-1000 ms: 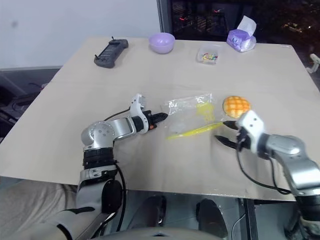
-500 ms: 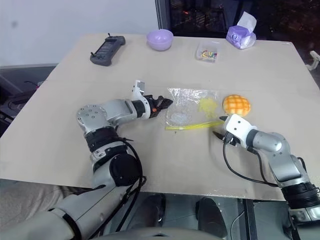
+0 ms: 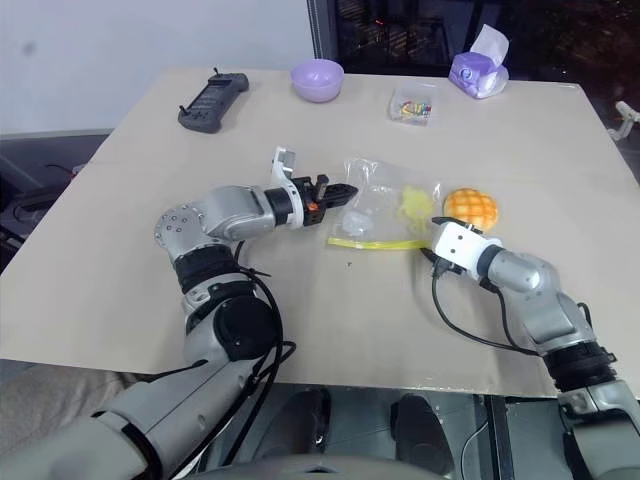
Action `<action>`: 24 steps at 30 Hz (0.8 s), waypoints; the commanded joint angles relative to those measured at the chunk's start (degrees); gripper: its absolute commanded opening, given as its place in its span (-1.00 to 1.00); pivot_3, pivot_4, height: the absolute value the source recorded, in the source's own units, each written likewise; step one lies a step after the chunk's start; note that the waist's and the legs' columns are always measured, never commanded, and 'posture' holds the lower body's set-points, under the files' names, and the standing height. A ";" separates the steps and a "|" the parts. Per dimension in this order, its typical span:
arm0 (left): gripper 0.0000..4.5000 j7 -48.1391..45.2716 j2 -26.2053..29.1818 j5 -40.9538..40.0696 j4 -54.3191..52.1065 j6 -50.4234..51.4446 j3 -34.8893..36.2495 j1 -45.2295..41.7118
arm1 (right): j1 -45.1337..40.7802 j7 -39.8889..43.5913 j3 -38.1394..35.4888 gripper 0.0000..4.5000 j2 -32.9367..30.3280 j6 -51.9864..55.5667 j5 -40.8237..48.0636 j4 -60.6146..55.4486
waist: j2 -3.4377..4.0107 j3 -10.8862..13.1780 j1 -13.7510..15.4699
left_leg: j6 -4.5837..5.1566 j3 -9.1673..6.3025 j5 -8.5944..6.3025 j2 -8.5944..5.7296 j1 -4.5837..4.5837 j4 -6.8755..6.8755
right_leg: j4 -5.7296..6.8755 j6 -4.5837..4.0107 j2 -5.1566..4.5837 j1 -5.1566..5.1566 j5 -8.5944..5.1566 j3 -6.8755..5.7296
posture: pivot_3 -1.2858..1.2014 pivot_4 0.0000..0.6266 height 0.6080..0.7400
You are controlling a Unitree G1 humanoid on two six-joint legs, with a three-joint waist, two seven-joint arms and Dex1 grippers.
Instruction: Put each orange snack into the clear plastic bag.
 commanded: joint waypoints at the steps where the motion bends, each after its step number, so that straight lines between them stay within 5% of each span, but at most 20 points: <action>1: -0.94 3.32 1.28 -6.01 1.09 0.32 0.20 -0.87 | -0.33 -2.12 0.25 0.22 0.21 -0.72 -2.37 3.97 | -0.01 -0.01 0.08 | 0.00 0.00 0.00 0.00 0.00 0.00 | 0.00 0.00 0.00 0.00 0.00 0.00 | 0.03 -0.52 1.00; 8: -0.94 8.33 2.21 -11.34 1.62 0.32 -0.94 1.40 | -1.26 -2.77 0.05 -0.93 1.01 -2.79 -2.67 5.82 | -0.02 -0.01 0.14 | -0.01 -0.02 0.01 -0.05 -0.04 0.02 | -0.02 0.00 -0.05 0.00 0.00 -0.01 | 0.03 -0.52 1.00; 12: -0.94 7.42 3.44 -11.97 -1.00 0.02 -4.56 3.85 | -1.38 -2.80 -0.16 -0.93 1.18 -3.23 -2.68 5.64 | -0.02 -0.01 0.07 | -0.01 -0.02 0.01 -0.05 -0.04 0.01 | -0.01 0.00 -0.04 -0.01 0.00 -0.01 | 0.03 -0.52 1.00; 16: -0.94 -4.01 6.99 -3.86 -13.63 -8.12 -17.00 9.67 | -2.23 -2.01 -1.61 -0.93 1.33 -1.76 -1.04 2.69 | -0.01 -0.01 -0.15 | -0.03 0.03 0.01 -0.04 -0.04 -0.02 | -0.03 -0.01 -0.03 -0.03 0.00 0.03 | 0.03 -0.52 1.00; 19: -0.94 -8.05 7.81 -2.52 -15.10 -11.20 -20.08 12.37 | -3.44 -0.60 -2.37 -0.93 1.19 -0.12 0.08 -0.13 | 0.00 -0.01 0.12 | -0.09 0.03 0.05 -0.03 -0.06 -0.05 | -0.02 -0.02 -0.01 -0.10 0.01 0.02 | 0.03 -0.52 1.00; 22: -0.58 -13.82 11.02 0.39 -17.35 -13.00 -24.73 14.90 | -4.35 1.12 -3.07 -1.00 1.22 2.67 1.62 -3.50 | 0.00 -0.01 0.03 | -0.09 0.04 0.05 -0.04 -0.08 -0.04 | -0.03 -0.02 -0.03 -0.10 0.01 0.04 | 0.03 -0.52 1.00; 24: -0.14 -21.46 17.97 8.35 -21.01 -18.12 -34.79 17.00 | -4.97 2.55 -3.37 -1.00 1.27 5.57 2.85 -5.89 | 0.00 -0.01 -0.12 | -0.09 0.03 0.05 -0.03 -0.10 -0.07 | -0.03 -0.02 -0.02 -0.14 0.01 0.04 | 0.03 -0.52 1.00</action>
